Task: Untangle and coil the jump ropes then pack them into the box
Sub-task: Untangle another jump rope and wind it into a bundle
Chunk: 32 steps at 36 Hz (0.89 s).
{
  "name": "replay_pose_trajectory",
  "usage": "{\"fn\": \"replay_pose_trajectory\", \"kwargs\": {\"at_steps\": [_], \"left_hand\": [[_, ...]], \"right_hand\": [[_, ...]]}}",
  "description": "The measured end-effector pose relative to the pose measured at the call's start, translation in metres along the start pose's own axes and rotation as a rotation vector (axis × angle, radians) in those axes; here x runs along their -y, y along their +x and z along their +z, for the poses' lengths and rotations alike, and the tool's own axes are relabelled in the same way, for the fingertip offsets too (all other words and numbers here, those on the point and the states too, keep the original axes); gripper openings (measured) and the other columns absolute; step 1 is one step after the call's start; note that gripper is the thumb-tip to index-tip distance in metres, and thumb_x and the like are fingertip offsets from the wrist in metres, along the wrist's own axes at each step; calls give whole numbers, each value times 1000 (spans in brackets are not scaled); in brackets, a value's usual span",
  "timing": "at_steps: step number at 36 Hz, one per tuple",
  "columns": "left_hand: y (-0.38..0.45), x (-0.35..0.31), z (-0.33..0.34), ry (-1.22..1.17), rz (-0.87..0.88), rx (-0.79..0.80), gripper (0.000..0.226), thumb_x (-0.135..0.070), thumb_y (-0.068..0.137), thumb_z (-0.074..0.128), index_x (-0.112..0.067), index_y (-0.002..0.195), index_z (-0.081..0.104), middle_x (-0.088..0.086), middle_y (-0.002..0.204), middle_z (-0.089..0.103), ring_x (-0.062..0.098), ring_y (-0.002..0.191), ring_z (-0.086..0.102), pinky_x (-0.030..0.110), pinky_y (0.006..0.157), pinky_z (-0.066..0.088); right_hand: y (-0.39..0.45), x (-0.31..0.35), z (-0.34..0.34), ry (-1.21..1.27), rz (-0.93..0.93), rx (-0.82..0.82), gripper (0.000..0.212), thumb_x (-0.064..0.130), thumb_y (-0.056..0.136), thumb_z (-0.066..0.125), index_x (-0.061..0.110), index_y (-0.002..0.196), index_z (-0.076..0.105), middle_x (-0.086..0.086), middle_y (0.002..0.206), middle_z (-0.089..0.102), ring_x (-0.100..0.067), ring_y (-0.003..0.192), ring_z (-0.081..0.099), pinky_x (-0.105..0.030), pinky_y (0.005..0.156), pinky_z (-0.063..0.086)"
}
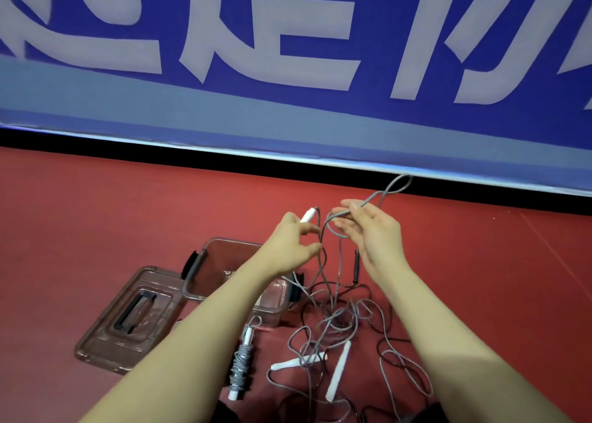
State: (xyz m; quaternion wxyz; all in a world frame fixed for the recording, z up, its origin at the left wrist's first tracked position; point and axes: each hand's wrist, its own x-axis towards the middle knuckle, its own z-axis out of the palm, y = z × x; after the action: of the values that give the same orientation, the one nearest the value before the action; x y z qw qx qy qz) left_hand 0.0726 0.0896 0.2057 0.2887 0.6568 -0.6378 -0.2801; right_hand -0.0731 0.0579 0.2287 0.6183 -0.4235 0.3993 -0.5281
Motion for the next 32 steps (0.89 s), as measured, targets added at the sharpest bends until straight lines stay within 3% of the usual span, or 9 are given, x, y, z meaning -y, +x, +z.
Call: {"fn": "replay_pose_trajectory", "kwargs": {"at_steps": [6, 11, 13, 17, 19, 21, 24, 28, 32], "left_hand": [[2, 0, 5, -5, 56, -127, 15, -28, 89, 65, -17, 96, 72, -6, 88, 44, 12, 82, 48, 24, 75, 36], [4, -2, 0, -32, 54, -281, 11, -28, 88, 65, -20, 86, 72, -7, 82, 42, 13, 78, 51, 37, 79, 47], [5, -6, -4, -55, 65, -307, 12, -28, 88, 65, -19, 86, 72, -7, 81, 41, 12, 74, 49, 37, 78, 47], [5, -18, -11, -116, 90, -366, 14, -28, 87, 66, -17, 80, 71, -7, 79, 40, 10, 68, 45, 35, 73, 44], [5, -22, -14, -135, 99, -393, 15, -28, 87, 66, -17, 78, 70, -7, 78, 40, 7, 65, 43, 32, 70, 43], [6, -23, -16, -140, 101, -412, 17, -28, 88, 65, -15, 80, 71, -7, 78, 40, 4, 63, 42, 27, 67, 40], [6, -23, -17, -200, 105, -390, 19, -26, 92, 61, -13, 85, 72, -5, 83, 40, 2, 66, 42, 8, 61, 33], [6, -19, -14, -205, 53, -285, 25, -19, 97, 50, -13, 114, 66, 0, 98, 40, 2, 76, 45, 11, 69, 32], [4, -10, -11, -80, 5, -145, 28, -9, 91, 51, -11, 116, 65, 3, 103, 39, 9, 77, 45, 12, 67, 33]], "right_hand": [[1, 8, 3, 262, 32, 30, 17, 8, 97, 48, 2, 92, 62, -6, 74, 71, -11, 65, 66, -19, 65, 55], [3, 7, 0, 290, 28, 57, 21, 18, 97, 48, 3, 98, 62, -9, 86, 69, -16, 77, 66, -24, 72, 55], [2, -1, -4, 73, 56, 124, 18, 20, 96, 50, 8, 99, 63, -8, 92, 69, -16, 80, 64, -26, 72, 54], [-2, -23, -11, -684, 94, 330, 24, 14, 91, 60, 14, 115, 59, -1, 108, 62, -11, 89, 58, -19, 72, 47], [-5, -31, -13, -925, 88, 444, 22, 14, 89, 63, 11, 111, 63, 2, 98, 61, -9, 87, 54, -19, 71, 41], [-7, -37, -14, -1018, 84, 468, 11, 18, 90, 62, 9, 93, 67, -1, 79, 60, -11, 70, 51, -24, 67, 41], [-5, -40, -14, -967, 66, 376, 19, 14, 94, 55, 12, 77, 64, -2, 65, 57, -11, 56, 54, -24, 62, 46], [0, -34, -11, -711, -8, 192, 21, 10, 97, 47, 8, 85, 65, -10, 78, 66, -15, 63, 62, -30, 70, 55], [1, -22, -5, -308, -26, 72, 25, 7, 99, 43, 5, 85, 63, -13, 79, 67, -12, 61, 64, -20, 62, 54]]}}
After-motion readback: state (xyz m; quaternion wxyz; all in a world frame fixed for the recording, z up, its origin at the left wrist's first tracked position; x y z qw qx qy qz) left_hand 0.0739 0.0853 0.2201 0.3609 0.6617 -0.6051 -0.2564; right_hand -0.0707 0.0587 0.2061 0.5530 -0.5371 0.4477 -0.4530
